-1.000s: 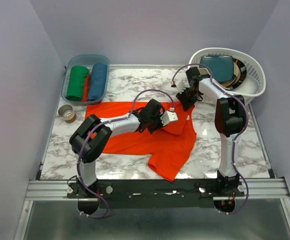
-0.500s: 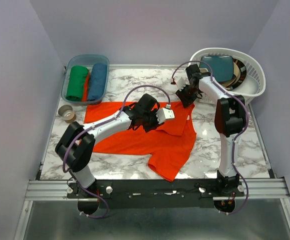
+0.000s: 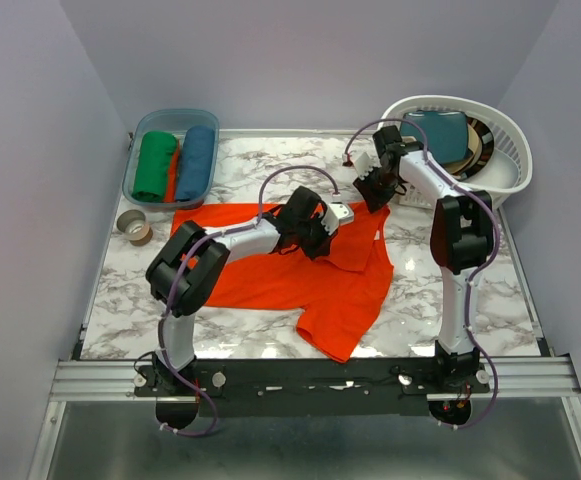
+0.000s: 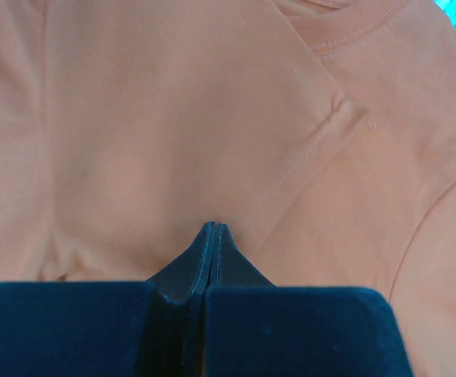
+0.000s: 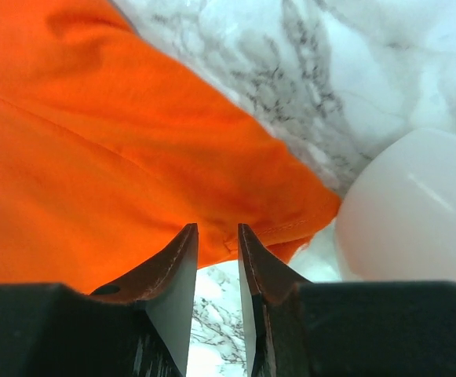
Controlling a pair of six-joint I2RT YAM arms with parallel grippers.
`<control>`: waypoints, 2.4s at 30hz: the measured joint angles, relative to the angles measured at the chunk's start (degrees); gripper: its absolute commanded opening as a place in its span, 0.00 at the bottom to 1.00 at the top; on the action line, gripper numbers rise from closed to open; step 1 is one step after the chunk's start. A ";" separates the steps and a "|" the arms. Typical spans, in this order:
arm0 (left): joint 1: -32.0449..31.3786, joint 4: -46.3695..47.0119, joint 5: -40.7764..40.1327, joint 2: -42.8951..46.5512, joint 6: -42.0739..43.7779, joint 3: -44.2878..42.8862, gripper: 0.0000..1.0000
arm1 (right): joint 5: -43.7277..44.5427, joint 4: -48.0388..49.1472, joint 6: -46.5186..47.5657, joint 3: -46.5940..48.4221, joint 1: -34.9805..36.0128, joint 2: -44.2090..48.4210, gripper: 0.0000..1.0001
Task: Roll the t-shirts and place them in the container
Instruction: Fold the T-shirt at the center of the board.
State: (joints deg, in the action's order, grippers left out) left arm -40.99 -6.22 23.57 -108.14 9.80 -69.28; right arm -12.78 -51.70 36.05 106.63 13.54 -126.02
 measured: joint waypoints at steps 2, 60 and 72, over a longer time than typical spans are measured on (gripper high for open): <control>0.00 1.14 1.09 -2.80 -2.38 -1.11 0.00 | 0.09 -0.02 0.04 -1.20 0.00 0.00 0.35; 31.17 -30.40 -17.86 70.53 7.56 28.24 0.62 | -3.30 19.52 14.19 -73.09 59.28 57.20 0.46; 31.95 -30.34 -20.04 73.05 8.79 31.39 0.62 | -2.47 21.70 11.89 -73.05 62.23 53.55 0.26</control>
State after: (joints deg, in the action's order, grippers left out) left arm -9.04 -36.56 3.53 -35.09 18.59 -37.89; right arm -15.25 -30.00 47.94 33.58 75.77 -72.47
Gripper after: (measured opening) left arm 0.621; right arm 0.397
